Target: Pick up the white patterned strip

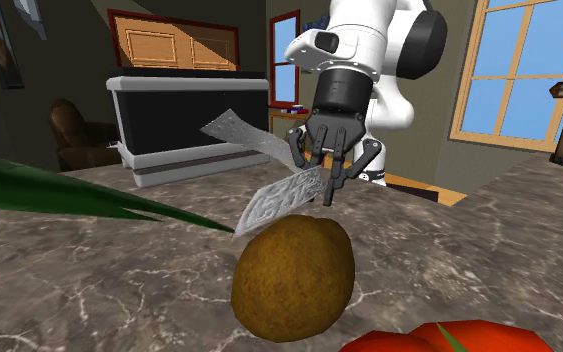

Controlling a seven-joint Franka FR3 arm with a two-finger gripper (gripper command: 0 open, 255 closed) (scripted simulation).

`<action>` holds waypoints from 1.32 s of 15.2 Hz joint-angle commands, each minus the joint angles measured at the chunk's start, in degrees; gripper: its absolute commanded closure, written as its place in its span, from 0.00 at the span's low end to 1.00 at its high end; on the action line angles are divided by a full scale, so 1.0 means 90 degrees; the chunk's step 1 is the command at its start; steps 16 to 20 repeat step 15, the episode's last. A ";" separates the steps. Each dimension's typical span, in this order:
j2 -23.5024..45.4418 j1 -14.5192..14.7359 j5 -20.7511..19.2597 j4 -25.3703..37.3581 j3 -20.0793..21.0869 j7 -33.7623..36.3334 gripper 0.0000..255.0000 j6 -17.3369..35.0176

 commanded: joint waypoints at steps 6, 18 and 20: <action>-0.0196 -0.0012 0.0095 0.0348 0.0019 -0.0099 1.00 -0.0527; -0.0344 -0.0014 0.0176 0.0775 0.0035 -0.0191 1.00 -0.1098; -0.0344 -0.0014 0.0176 0.0775 0.0035 -0.0191 1.00 -0.1098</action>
